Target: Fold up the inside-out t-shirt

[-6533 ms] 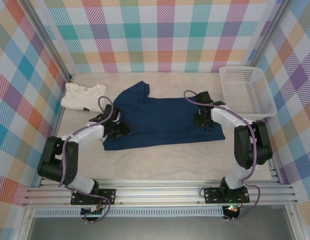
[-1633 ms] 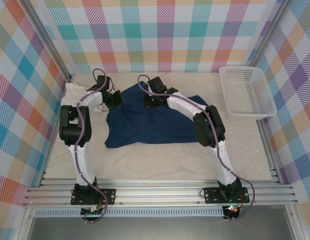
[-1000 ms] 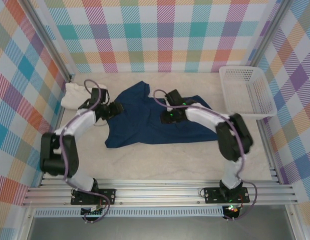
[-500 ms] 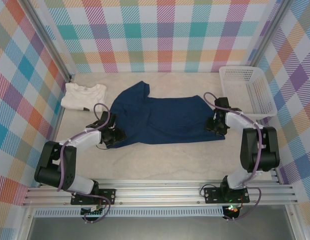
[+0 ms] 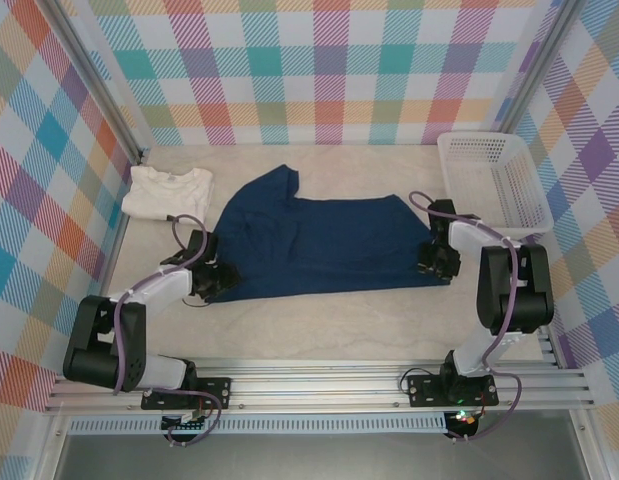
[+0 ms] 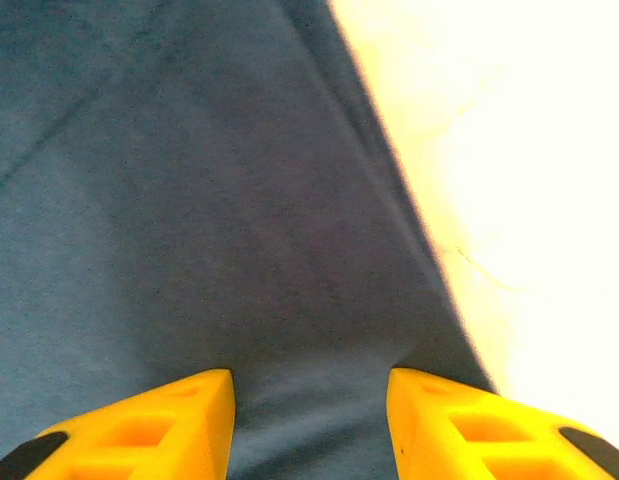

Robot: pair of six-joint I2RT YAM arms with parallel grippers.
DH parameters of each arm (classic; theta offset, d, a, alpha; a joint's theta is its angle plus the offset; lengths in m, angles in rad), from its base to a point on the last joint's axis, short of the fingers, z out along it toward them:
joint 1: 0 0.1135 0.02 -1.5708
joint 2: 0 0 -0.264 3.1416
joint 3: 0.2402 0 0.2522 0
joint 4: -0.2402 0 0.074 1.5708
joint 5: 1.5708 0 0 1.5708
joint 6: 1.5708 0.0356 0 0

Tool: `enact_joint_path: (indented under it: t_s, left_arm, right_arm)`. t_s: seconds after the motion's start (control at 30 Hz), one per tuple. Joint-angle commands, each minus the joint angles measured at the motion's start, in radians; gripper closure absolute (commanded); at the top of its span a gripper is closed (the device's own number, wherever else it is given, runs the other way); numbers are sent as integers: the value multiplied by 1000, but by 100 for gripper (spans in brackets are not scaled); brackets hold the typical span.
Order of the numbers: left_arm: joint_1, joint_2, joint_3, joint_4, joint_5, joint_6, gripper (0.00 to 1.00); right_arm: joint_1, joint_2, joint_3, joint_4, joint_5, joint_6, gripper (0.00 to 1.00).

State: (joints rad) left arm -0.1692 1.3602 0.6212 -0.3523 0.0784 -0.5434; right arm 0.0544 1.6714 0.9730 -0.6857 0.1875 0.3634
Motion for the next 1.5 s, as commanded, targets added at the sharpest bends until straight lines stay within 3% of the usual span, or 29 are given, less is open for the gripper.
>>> enact_joint_path:
  t_s: [0.0, 0.2, 0.37, 0.6, 0.77, 0.87, 1.23, 1.33, 1.47]
  left_arm:
    - [19, -50, -44, -144, -44, -11, 51]
    - [8, -160, -61, -189, -14, -14, 50]
    - [8, -178, 38, -130, -20, 19, 44]
    - [-12, 67, 175, 66, 150, 5, 43]
    - [-23, 170, 208, 34, 149, 40, 43]
    - [-26, 187, 187, -5, 166, 60, 44]
    - [-183, 68, -17, -80, 140, -31, 43]
    - [-190, -2, -10, -109, 87, -32, 43]
    - [-190, -20, 92, -108, 3, -5, 42]
  right_arm:
    - [-4, -77, -30, -93, 27, 36, 56]
    - [6, -216, -128, -88, -15, 56, 58]
    - [98, -294, -96, 121, -135, -21, 53]
    - [137, 48, 179, 174, -198, -53, 54]
    - [126, 265, 367, 7, -171, -56, 56]
    - [101, 307, 351, -57, -184, -41, 57]
    - [88, 78, 18, -115, -117, 25, 60]
    - [91, 26, 49, -101, -122, -1, 59]
    - [90, -25, 134, 16, -111, -44, 49]
